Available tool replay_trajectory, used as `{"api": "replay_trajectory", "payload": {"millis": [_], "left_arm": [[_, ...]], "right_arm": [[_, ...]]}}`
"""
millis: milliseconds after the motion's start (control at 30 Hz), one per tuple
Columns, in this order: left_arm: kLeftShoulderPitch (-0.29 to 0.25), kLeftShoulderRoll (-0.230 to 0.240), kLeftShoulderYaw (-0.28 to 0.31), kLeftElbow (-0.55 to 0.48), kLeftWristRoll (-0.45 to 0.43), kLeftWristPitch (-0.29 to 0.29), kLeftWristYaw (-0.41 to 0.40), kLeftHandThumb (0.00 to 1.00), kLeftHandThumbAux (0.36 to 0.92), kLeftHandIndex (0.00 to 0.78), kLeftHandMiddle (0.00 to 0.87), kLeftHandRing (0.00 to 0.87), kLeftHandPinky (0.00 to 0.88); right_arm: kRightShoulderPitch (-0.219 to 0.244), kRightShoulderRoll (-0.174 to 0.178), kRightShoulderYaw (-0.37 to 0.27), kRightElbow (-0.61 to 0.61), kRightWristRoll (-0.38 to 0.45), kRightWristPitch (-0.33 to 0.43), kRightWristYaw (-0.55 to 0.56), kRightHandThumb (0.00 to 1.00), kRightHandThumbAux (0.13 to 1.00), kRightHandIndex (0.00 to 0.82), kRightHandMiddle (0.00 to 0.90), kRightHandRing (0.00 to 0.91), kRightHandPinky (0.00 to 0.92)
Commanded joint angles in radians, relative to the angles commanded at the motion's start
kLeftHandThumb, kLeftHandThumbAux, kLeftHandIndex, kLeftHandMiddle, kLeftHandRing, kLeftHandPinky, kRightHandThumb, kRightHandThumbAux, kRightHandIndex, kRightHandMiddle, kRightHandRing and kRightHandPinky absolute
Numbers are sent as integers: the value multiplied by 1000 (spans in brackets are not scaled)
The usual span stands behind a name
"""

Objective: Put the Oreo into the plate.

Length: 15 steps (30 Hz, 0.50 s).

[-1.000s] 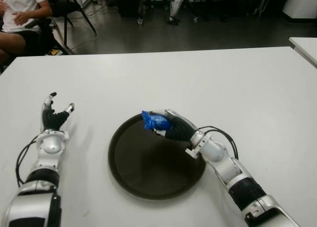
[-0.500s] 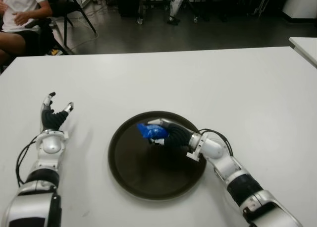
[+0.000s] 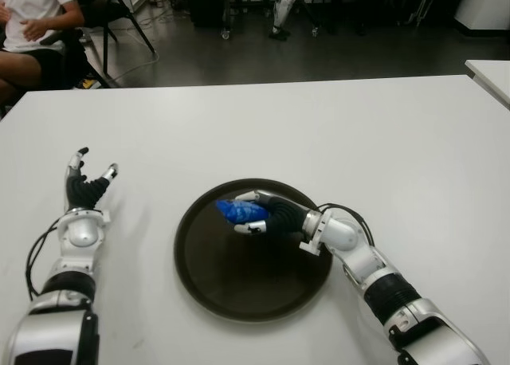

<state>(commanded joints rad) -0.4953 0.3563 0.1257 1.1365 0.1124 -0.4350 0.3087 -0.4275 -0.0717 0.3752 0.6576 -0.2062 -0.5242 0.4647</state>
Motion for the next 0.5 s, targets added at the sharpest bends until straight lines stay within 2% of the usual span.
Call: {"api": "replay_trajectory", "payload": {"millis": [367, 500], "left_arm": [[-5, -1, 8, 9, -11, 7, -10, 0, 689, 0, 0, 0, 0], [-5, 0, 4, 8, -6, 3, -9, 0, 685, 0, 0, 0, 0]], "right_arm": [[-3, 17, -20, 38, 22, -19, -24, 0, 481, 24, 66, 61, 52], [-8, 21, -27, 53, 35, -20, -8, 0, 533, 31, 68, 60, 55]]}}
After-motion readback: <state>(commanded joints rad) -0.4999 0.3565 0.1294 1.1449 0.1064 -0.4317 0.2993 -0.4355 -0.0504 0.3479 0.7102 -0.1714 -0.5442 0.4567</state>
